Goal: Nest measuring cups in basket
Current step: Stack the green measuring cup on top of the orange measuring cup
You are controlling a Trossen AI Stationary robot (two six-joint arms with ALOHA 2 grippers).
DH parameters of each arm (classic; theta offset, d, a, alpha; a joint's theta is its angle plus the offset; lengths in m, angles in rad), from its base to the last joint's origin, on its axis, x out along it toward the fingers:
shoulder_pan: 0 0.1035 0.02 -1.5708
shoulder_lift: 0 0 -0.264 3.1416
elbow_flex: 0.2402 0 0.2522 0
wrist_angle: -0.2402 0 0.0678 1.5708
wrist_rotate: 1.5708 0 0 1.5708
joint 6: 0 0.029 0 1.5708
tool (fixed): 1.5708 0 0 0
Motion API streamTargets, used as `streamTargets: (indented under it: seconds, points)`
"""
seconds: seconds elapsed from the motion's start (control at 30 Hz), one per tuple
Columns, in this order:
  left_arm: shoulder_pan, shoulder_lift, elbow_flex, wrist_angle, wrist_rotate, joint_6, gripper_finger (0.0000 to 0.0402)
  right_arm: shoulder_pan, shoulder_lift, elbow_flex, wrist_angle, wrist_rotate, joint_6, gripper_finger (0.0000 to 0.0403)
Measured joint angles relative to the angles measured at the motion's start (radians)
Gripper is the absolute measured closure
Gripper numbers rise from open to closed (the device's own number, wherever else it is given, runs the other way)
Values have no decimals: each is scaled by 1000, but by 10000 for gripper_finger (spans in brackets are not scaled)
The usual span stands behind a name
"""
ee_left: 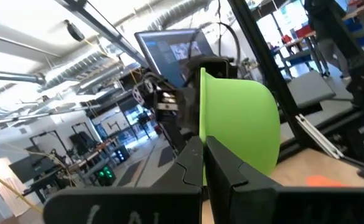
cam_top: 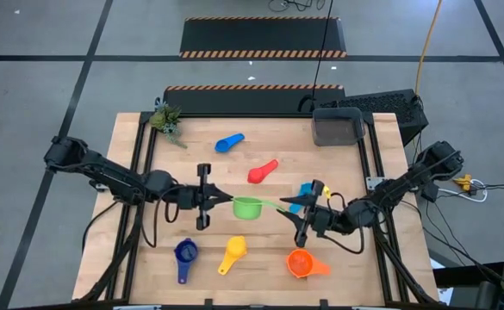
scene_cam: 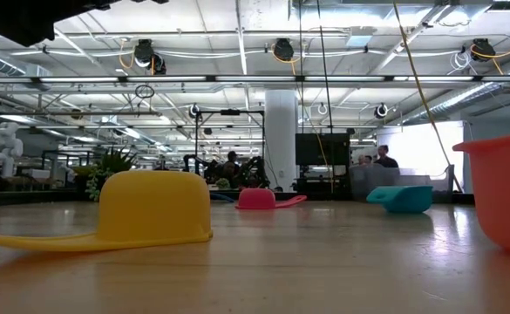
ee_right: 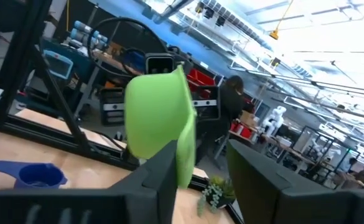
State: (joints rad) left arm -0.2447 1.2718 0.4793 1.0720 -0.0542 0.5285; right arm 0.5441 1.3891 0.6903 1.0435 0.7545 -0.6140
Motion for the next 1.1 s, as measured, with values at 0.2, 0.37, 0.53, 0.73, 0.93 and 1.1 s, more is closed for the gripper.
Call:
streamTargets:
  seconds: [0.2,0.37,0.53,0.73,0.93,1.1]
  points:
    - [0,1,0,1,-1,0,401,0,0,0,-14,-1,0,352]
    - [0,1,0,-4,1,0,401,0,-1,0,-35,3,0,397]
    - [0,1,0,-10,1,-7,390,0,-1,0,-38,6,0,397]
    - [7,1,0,-24,0,8,330,15,-1,0,-47,88,-42,401]
    - [-17,-1,0,-22,-99,-33,220,106,-37,0,-52,278,-165,402]
    - [-25,-1,0,-21,-190,-34,158,220,-54,1,-54,428,-174,402]
